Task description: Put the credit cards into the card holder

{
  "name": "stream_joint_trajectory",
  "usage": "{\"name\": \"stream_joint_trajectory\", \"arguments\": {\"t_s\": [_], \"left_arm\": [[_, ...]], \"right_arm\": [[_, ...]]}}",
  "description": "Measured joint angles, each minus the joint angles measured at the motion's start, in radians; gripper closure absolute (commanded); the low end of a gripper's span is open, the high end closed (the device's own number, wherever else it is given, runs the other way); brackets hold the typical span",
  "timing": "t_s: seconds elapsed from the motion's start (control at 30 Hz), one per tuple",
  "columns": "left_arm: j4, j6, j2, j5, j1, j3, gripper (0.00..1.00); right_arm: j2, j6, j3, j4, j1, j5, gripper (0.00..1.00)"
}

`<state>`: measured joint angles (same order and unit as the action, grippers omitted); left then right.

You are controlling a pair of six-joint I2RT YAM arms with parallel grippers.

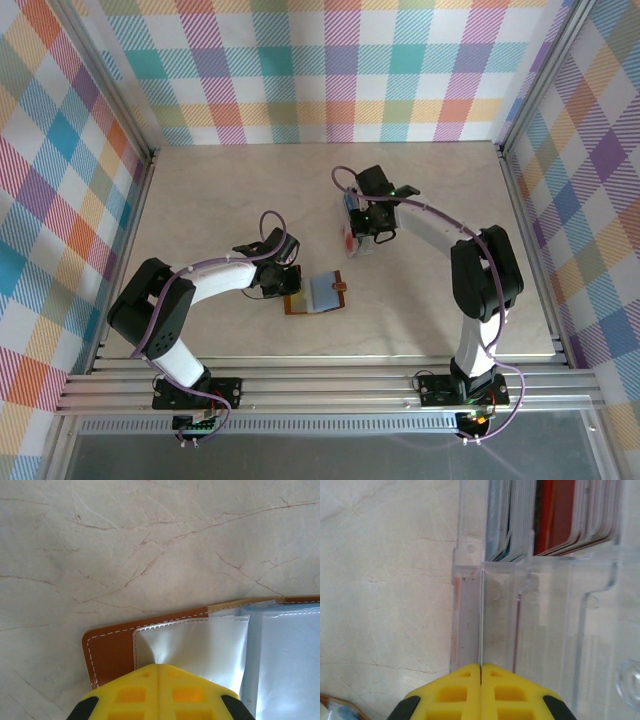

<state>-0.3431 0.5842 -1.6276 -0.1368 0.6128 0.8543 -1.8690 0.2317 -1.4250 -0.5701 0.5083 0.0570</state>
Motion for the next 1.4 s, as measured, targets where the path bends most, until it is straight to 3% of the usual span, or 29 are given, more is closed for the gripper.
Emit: {"name": "stream_joint_trajectory", "arguments": {"t_s": [0.4, 0.8, 0.93, 1.17, 1.4], "left_arm": [[-0.048, 0.026, 0.112, -0.065, 0.001, -0.004, 0.91], [-0.142, 0.051, 0.171, -0.044, 0.001, 0.191, 0.91], [-0.113, 0.076, 0.078, -0.106, 0.001, 0.295, 1.0], [0.03, 0.127, -0.219, -0.229, 0.001, 0.466, 1.0], [0.114, 0.172, -0.353, -0.301, 0.002, 0.601, 1.0]], "right_arm": [[0.026, 0.018, 0.023, -0.004, -0.018, 0.011, 1.0], [0.032, 0.019, 0.047, 0.02, -0.045, -0.041, 0.99], [0.034, 0.023, 0.058, 0.034, -0.058, -0.077, 0.99], [0.084, 0.038, 0.095, 0.054, -0.092, -0.128, 0.98], [0.119, 0.046, 0.116, 0.056, -0.118, -0.135, 0.96]]}}
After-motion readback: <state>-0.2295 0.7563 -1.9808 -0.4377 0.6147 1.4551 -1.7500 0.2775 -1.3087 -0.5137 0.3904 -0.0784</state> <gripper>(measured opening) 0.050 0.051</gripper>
